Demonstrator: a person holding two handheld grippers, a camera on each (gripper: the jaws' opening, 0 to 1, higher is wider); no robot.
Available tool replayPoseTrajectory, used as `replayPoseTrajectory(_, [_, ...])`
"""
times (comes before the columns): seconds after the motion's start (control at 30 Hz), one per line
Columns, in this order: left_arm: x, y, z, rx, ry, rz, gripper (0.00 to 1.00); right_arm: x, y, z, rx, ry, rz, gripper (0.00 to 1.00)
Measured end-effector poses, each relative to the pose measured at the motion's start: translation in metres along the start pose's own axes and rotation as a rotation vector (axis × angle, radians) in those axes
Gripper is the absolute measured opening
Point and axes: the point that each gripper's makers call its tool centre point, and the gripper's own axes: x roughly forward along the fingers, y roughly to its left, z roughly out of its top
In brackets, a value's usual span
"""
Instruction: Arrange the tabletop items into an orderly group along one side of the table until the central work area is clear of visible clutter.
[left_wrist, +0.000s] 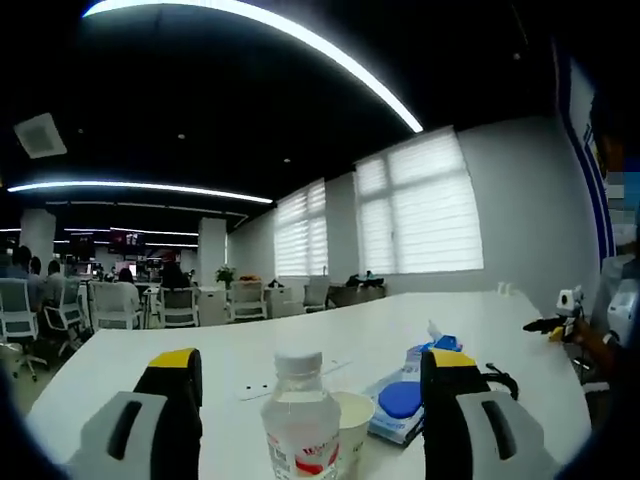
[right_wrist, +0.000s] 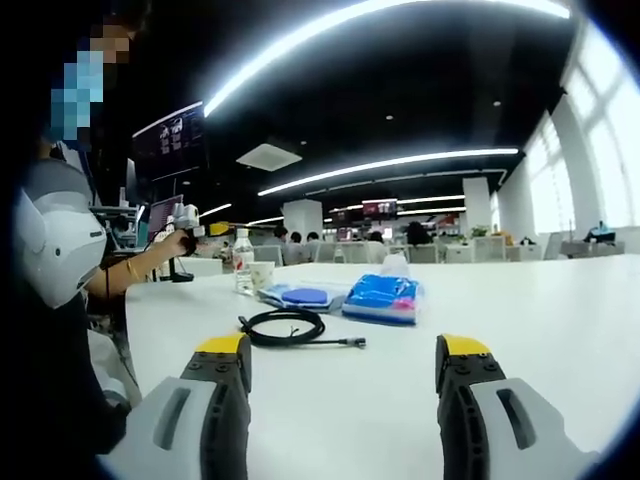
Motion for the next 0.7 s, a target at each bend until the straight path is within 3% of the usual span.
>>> replayPoseTrajectory(0.23, [-0.015, -0.014, -0.010, 0.029, 0.036, -0.022, 0.94, 0.001, 0.004, 0.000, -0.001, 0.009, 0.010, 0.73])
replayPoseTrajectory(0.37, [-0.027, -0.012, -0.027, 0.085, 0.129, 0.005, 0.94, 0.001, 0.003, 0.000, -0.003, 0.015, 0.008, 0.73])
replayPoseTrajectory(0.43, [-0.031, -0.012, -0.032, 0.094, 0.144, 0.005, 0.94, 0.001, 0.003, 0.002, -0.002, 0.010, 0.008, 0.73])
replayPoseTrajectory(0.7, [-0.044, -0.018, -0.039, 0.109, 0.145, 0.025, 0.91, 0.003, 0.003, 0.002, 0.001, 0.011, 0.017, 0.73])
